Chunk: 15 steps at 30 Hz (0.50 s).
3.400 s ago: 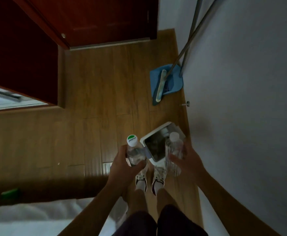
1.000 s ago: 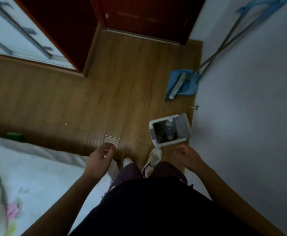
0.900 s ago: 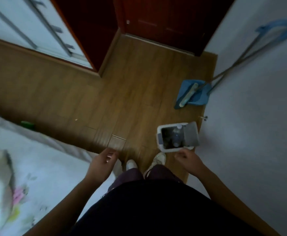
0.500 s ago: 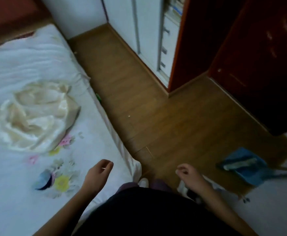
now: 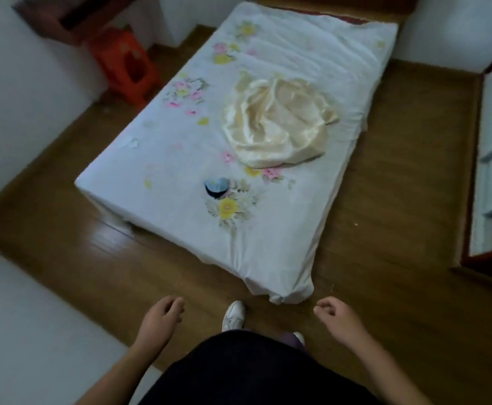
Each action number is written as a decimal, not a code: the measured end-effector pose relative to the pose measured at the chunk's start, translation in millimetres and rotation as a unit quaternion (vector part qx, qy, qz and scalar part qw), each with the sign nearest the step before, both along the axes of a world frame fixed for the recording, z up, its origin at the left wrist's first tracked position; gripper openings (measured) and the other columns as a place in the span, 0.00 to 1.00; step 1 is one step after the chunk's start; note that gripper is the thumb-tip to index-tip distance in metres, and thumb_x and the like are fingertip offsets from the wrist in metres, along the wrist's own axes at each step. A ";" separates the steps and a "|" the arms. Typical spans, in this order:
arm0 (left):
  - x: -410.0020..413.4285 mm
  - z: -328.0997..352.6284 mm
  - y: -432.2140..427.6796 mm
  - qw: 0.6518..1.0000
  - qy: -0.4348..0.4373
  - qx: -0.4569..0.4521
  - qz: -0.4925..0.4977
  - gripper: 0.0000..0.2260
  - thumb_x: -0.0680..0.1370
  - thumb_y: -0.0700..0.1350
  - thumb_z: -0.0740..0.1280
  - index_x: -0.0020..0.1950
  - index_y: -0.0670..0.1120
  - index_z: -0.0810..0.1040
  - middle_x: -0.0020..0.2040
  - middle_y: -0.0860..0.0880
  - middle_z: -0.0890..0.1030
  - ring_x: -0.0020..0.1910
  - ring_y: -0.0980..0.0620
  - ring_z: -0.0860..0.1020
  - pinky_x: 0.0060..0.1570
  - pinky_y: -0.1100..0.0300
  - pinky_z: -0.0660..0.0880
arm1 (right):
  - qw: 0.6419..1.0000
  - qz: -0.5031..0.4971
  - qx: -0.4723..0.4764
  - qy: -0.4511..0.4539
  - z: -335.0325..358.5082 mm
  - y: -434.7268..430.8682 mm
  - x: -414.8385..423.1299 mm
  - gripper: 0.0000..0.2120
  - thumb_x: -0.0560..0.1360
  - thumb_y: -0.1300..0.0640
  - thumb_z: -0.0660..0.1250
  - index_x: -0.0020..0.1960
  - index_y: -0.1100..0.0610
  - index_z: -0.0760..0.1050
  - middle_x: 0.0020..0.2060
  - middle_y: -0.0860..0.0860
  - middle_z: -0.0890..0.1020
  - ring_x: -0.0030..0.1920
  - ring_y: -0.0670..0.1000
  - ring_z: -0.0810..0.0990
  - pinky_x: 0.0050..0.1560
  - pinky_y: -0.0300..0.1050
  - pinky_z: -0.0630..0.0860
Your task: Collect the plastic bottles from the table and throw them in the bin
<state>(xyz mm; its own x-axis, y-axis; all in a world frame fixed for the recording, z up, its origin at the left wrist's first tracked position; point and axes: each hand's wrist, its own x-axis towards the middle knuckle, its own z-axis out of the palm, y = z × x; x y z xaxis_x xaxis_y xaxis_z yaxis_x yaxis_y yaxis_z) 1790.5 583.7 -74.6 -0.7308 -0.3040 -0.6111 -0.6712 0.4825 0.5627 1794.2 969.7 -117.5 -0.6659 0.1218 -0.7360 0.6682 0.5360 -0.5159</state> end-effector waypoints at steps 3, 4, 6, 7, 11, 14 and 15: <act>29.9 -4.6 -37.4 0.996 -0.015 0.000 0.090 0.11 0.84 0.47 0.62 0.47 0.46 0.81 0.45 0.46 0.85 0.44 0.47 0.83 0.42 0.54 0.77 | 0.995 0.093 0.004 0.021 2.9 -37.8 -31.7 0.07 0.77 0.50 0.68 0.54 0.51 0.78 0.45 0.47 0.81 0.47 0.48 0.80 0.44 0.42 0.74; 38.4 -6.5 -48.5 0.994 -0.020 -0.001 0.112 0.12 0.84 0.48 0.62 0.47 0.46 0.81 0.45 0.45 0.85 0.45 0.46 0.83 0.44 0.53 0.78 | 0.992 0.119 0.009 0.027 3.6 -51.1 -41.5 0.08 0.76 0.50 0.68 0.53 0.50 0.78 0.44 0.46 0.81 0.48 0.49 0.80 0.47 0.43 0.76; 52.8 -10.1 -69.9 0.989 -0.027 0.001 0.147 0.12 0.84 0.48 0.61 0.48 0.46 0.81 0.45 0.45 0.84 0.45 0.46 0.83 0.42 0.54 0.77 | 0.986 0.164 0.016 0.039 5.9 -78.2 -60.0 0.08 0.76 0.49 0.68 0.53 0.49 0.78 0.44 0.44 0.81 0.47 0.48 0.81 0.49 0.43 0.77; 58.0 -11.7 -80.1 0.987 -0.027 -0.001 0.161 0.12 0.84 0.48 0.61 0.47 0.46 0.81 0.45 0.45 0.84 0.45 0.47 0.83 0.40 0.55 0.76 | 0.983 0.180 0.017 0.045 6.6 -91.7 -68.1 0.08 0.75 0.49 0.68 0.53 0.49 0.77 0.43 0.43 0.81 0.46 0.46 0.81 0.47 0.42 0.77; 63.2 -21.0 -127.5 0.982 -0.034 0.002 0.188 0.12 0.84 0.50 0.61 0.45 0.48 0.80 0.44 0.45 0.84 0.43 0.47 0.83 0.41 0.53 0.76 | 0.977 0.206 0.030 0.049 12.6 -145.3 -92.8 0.10 0.77 0.49 0.67 0.55 0.51 0.77 0.44 0.44 0.81 0.43 0.42 0.79 0.38 0.34 0.72; 56.9 -29.1 -166.8 0.982 -0.045 0.006 0.185 0.14 0.84 0.51 0.61 0.45 0.47 0.80 0.43 0.46 0.84 0.43 0.47 0.83 0.46 0.49 0.79 | 0.976 0.207 0.051 0.039 12.6 -181.0 -101.7 0.10 0.77 0.49 0.67 0.55 0.51 0.77 0.44 0.45 0.81 0.42 0.42 0.79 0.37 0.33 0.72; 52.3 -31.1 -179.2 0.982 -0.044 0.006 0.181 0.14 0.84 0.51 0.61 0.45 0.46 0.80 0.43 0.46 0.84 0.43 0.47 0.83 0.47 0.49 0.79 | 0.976 0.205 0.057 0.036 12.5 -191.9 -104.3 0.10 0.77 0.48 0.67 0.55 0.51 0.77 0.43 0.45 0.81 0.41 0.42 0.79 0.36 0.34 0.72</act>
